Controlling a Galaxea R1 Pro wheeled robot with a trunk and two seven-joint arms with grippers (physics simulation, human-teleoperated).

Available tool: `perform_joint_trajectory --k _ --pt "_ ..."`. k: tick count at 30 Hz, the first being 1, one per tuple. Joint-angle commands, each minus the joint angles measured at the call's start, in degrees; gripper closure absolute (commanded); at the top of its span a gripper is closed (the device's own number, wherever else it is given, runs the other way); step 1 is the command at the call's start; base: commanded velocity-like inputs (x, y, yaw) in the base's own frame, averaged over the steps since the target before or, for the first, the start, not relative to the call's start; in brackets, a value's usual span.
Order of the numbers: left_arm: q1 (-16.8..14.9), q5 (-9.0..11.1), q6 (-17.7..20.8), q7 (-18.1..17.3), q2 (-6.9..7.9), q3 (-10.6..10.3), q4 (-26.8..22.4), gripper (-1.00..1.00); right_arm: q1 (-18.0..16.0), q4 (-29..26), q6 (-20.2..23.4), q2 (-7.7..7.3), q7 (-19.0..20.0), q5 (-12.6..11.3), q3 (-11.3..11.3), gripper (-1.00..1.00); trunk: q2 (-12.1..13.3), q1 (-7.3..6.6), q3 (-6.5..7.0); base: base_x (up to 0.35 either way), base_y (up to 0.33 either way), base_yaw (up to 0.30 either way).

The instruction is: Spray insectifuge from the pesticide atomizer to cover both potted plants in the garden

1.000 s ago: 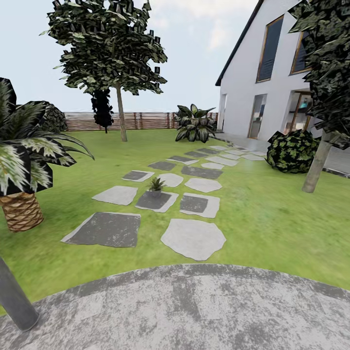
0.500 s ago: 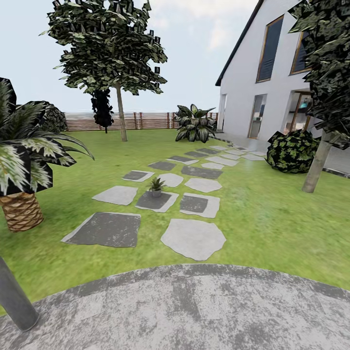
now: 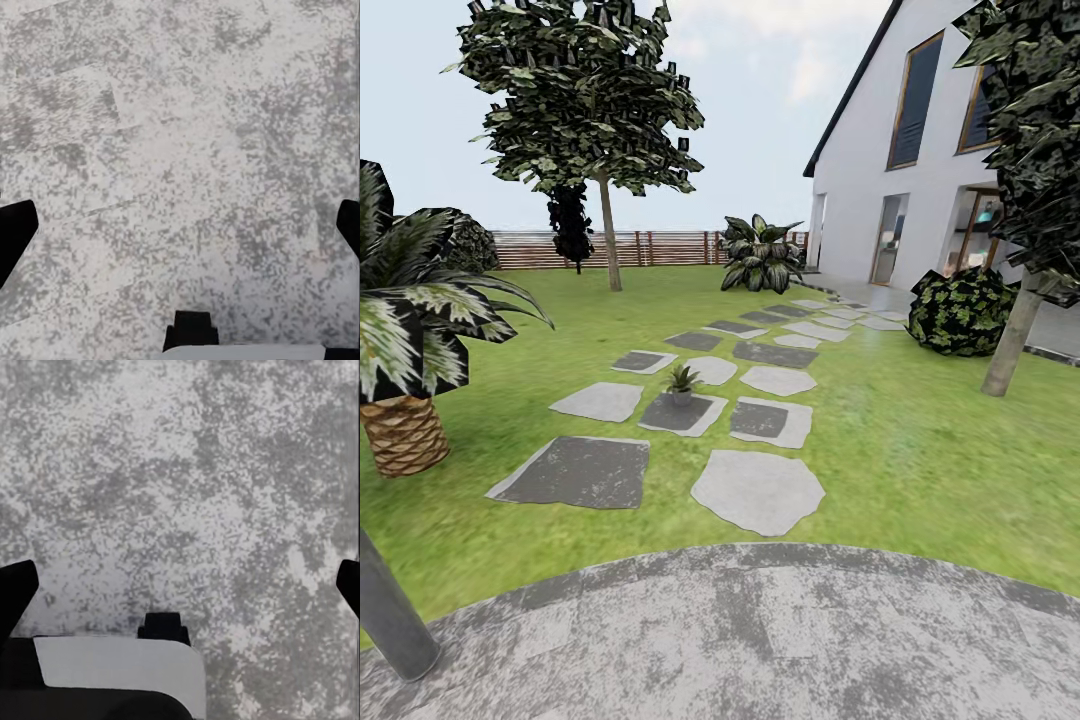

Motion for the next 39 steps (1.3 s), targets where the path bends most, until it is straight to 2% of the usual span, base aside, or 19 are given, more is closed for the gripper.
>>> perform_joint_trajectory --k 1,4,8,13,15,20,22,32,39 --pt "-1.0 0.1 -0.3 0.0 0.02 0.0 -0.4 -1.0 0.0 -2.5 -2.0 -0.27 0.0 -0.1 -0.1 -1.0 0.0 0.0 -0.06 0.0 0.0 0.0" --pt "-2.4 0.2 -0.2 0.1 0.26 0.0 -1.2 -1.0 -0.1 -4.5 -5.1 -0.39 0.0 -0.1 -0.1 -1.0 0.0 0.0 -0.06 0.0 0.0 0.0" --pt "-4.9 1.5 0.0 0.2 0.64 1.1 -1.6 -1.0 -0.1 -7.6 -10.1 -0.4 0.0 -0.2 -0.3 -1.0 0.0 0.0 -0.06 0.0 0.0 0.0" --pt "-7.8 1.4 -0.1 0.0 0.03 1.2 -1.9 -1.0 -0.6 -11.9 -11.9 -0.37 0.0 -0.3 -0.5 -1.0 0.0 0.0 -0.06 0.0 0.0 0.0" --pt "-8.9 1.3 -0.1 -0.1 0.2 1.1 -1.9 -1.0 -1.0 -13.4 -12.0 -0.37 0.0 -0.2 -0.6 -1.0 0.0 0.0 -0.06 0.0 0.0 0.0" --pt "-8.7 1.2 -0.2 -0.5 0.62 0.9 -1.9 -1.0 -1.2 -12.9 -12.1 -0.37 0.1 0.1 -0.5 -1.0 0.0 0.0 -0.06 0.0 0.0 0.0" --pt "-8.6 0.9 -0.3 -0.7 0.89 0.9 -1.9 -1.0 -1.2 -11.0 -12.2 -0.37 0.1 0.2 -0.3 -1.0 0.0 0.0 -0.06 0.0 0.0 0.0" --pt "-8.9 0.6 -0.2 -0.8 0.86 0.8 -1.8 -1.0 -1.2 -10.0 -12.3 -0.37 0.1 0.2 -0.5 -1.0 0.0 0.0 -0.06 0.0 0.0 0.0" --pt "-9.0 0.6 -0.1 -0.8 0.8 0.8 -1.4 -1.0 -1.2 -10.0 -12.4 -0.38 0.0 0.1 -0.6 -1.0 -2.8 1.53 -1.32 0.0 0.0 0.0"
